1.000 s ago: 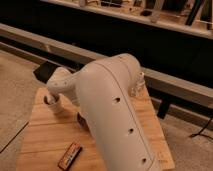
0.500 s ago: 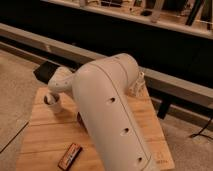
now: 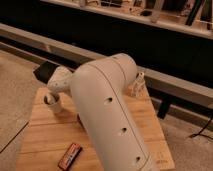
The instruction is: Place the pepper in the ceramic bowl
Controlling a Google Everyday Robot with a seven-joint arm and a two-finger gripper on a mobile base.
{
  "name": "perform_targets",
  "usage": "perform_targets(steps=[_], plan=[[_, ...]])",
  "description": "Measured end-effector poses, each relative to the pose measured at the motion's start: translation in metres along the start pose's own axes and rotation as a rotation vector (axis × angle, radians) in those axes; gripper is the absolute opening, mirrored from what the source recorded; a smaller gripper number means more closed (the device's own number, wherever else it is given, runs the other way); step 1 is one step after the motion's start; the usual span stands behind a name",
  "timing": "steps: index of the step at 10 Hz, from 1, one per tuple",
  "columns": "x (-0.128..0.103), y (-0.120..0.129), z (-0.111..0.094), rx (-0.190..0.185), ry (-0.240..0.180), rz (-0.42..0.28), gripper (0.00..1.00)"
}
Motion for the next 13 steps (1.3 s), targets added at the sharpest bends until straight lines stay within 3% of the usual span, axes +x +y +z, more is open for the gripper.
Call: perform_targets(steps=[2, 5, 10, 13], plan=[[-0.003, 0.001, -0.002, -0.011, -0.010, 0.022, 0.80], [-0.006, 0.006, -0.009, -0.078, -0.029, 0.068, 0.80], [-0.011, -0.011, -0.011, -0.075, -0.056, 0.134, 0.80], [-0.009, -0.009, -0.013, -0.125, -0.057, 0.149, 0.80]])
